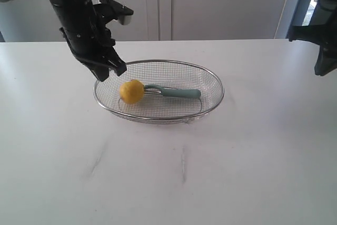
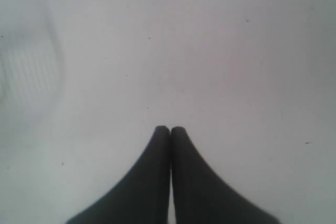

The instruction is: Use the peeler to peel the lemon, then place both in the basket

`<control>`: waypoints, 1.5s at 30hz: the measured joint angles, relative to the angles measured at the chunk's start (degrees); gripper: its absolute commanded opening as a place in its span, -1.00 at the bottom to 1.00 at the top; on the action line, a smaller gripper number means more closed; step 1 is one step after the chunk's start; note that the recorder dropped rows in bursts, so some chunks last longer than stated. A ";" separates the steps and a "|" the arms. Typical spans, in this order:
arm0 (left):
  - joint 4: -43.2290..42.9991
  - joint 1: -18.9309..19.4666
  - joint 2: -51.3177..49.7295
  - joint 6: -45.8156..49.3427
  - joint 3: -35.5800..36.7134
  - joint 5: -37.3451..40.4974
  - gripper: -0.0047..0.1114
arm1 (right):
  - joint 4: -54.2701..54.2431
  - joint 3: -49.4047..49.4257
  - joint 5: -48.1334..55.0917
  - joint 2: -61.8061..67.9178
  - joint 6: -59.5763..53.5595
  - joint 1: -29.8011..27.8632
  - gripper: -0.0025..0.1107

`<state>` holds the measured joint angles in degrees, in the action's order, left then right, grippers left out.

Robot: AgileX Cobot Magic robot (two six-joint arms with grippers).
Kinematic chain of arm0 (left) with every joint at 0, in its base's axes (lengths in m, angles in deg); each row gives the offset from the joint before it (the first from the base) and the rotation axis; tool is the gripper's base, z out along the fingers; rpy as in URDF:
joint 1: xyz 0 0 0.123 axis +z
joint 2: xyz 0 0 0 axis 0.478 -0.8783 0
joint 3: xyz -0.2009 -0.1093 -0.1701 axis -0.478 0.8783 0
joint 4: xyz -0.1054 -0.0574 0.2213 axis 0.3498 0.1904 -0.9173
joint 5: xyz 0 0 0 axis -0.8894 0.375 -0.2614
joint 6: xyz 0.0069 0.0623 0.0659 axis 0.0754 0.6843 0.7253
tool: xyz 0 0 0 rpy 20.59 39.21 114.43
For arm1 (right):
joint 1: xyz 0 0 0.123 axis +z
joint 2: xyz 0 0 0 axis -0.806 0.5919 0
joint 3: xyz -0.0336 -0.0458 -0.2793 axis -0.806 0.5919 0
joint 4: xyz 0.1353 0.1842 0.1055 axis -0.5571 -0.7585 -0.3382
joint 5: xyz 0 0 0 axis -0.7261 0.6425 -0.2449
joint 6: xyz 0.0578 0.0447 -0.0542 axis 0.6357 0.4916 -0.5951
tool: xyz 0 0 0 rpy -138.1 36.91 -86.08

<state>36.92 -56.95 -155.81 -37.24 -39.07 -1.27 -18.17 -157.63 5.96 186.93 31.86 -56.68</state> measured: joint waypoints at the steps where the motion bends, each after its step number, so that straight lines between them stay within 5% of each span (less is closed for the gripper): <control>1: 0.00 0.65 0.00 -1.83 0.00 0.55 -0.92 | 0.00 0.00 0.21 0.00 0.00 0.00 -0.96; 13: -0.65 15.99 0.00 -15.70 0.00 6.41 -0.92 | 0.00 0.00 5.49 0.00 0.00 0.00 -0.96; 33: 0.89 16.22 3.80 -18.80 0.42 6.51 -0.92 | 0.00 0.00 5.58 0.00 0.00 0.00 -0.96; 45: -0.21 16.22 11.70 -19.70 10.60 6.51 -0.92 | 0.00 2.20 5.58 -2.92 0.00 0.00 -0.96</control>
<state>36.70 -40.73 -144.10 -56.94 -28.48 5.24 -18.17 -155.44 11.54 184.01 31.86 -56.68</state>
